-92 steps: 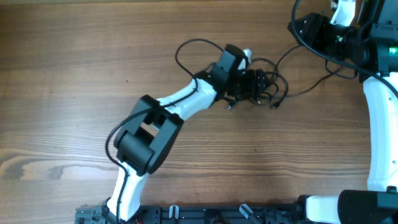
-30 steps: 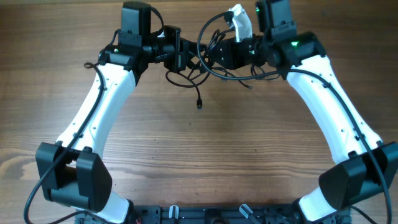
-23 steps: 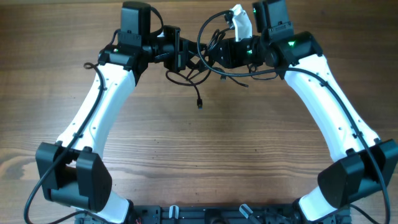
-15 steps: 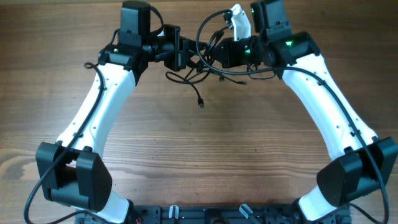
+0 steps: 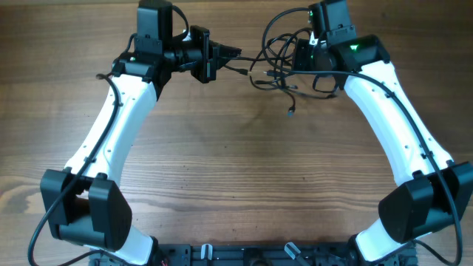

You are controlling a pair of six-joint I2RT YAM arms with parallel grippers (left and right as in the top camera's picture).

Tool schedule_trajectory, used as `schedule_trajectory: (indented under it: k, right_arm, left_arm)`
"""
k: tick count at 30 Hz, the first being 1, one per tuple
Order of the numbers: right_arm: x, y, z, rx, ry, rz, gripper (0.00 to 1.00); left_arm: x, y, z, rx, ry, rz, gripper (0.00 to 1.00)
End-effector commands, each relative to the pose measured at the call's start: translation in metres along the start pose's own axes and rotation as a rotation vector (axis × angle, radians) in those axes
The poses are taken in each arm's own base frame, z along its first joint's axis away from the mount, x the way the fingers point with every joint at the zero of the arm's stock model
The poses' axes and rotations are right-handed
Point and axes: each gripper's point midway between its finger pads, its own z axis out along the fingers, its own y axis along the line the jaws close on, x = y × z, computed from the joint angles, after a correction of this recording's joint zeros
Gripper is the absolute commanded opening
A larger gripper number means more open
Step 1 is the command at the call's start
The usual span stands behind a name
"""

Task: Untangle cables
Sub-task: 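Pull the cables apart, release them, and withdraw both grippers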

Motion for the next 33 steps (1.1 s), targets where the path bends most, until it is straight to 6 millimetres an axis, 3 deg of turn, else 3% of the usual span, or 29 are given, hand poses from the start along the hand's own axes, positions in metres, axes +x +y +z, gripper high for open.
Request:
schedule_trajectory:
  k: [1,6,9,10,13,17,18,19,21,25,26,29,33]
  right_arm:
    - [-0.004,-0.026,0.009,0.113,-0.012,0.025,0.04]
    - [-0.004,-0.056,0.009,0.157,0.015,0.067,0.04]
    - [0.001,-0.045,0.011,0.034,0.062,0.017,0.04]
    - [0.002,-0.042,0.011,0.004,0.072,0.020,0.04]
    - [0.004,-0.044,0.010,-0.005,0.085,0.048,0.04]
    - [0.000,-0.062,0.010,0.045,0.072,0.121,0.04]
    - [-0.004,-0.054,0.010,-0.011,0.067,0.119,0.04]
    - [-0.012,-0.031,0.007,-0.147,0.055,0.074,0.04]
    - [-0.028,0.004,-0.012,-0.345,0.018,0.006,0.04]
    - [-0.068,0.027,-0.058,-0.466,-0.091,-0.022,0.04]
    - [-0.083,0.030,-0.077,-0.487,-0.137,-0.030,0.04]
    - [-0.117,0.023,-0.124,-0.484,-0.254,-0.035,0.04]
    - [-0.149,-0.011,-0.179,-0.409,-0.389,0.007,0.04]
  left_arm:
    - [-0.008,-0.007,-0.015,0.029,-0.003,0.128,0.04]
    - [-0.034,-0.011,-0.038,0.048,-0.071,0.352,0.04]
    - [-0.066,-0.003,-0.053,-0.008,-0.210,0.477,0.04]
    - [-0.084,0.006,-0.060,-0.067,-0.298,0.503,0.04]
    - [-0.150,0.070,-0.110,-0.446,-0.712,0.373,0.04]
    - [-0.164,0.117,-0.164,-0.769,-0.953,0.289,0.04]
    - [-0.163,0.122,-0.170,-0.804,-0.970,0.281,0.04]
    - [-0.163,0.126,-0.174,-0.830,-0.979,0.274,0.04]
    - [-0.162,0.129,-0.175,-0.841,-0.978,0.270,0.04]
    - [-0.162,0.129,-0.176,-0.843,-0.979,0.270,0.04]
    - [-0.162,0.129,-0.176,-0.845,-0.978,0.269,0.04]
    - [-0.162,0.132,-0.178,-0.861,-0.981,0.265,0.04]
    - [-0.165,0.137,-0.178,-0.883,-0.979,0.257,0.04]
